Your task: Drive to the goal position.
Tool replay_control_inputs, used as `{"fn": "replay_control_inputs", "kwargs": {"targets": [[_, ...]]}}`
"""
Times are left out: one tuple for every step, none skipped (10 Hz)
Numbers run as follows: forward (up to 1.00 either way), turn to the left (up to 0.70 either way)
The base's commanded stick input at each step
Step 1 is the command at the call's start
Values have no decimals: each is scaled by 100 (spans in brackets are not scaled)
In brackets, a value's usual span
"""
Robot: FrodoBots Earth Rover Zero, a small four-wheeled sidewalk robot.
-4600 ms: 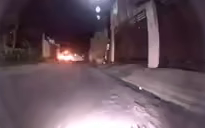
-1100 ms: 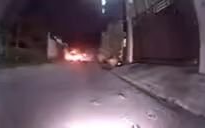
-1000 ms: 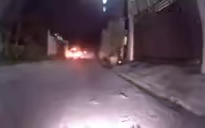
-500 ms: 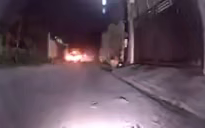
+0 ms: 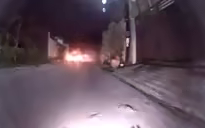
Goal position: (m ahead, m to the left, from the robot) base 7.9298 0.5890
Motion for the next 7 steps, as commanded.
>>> {"fn": "replay_control_inputs", "kwargs": {"targets": [[70, 0], [70, 0], [70, 0], [70, 0], [70, 0], [70, 0], [70, 0]]}}
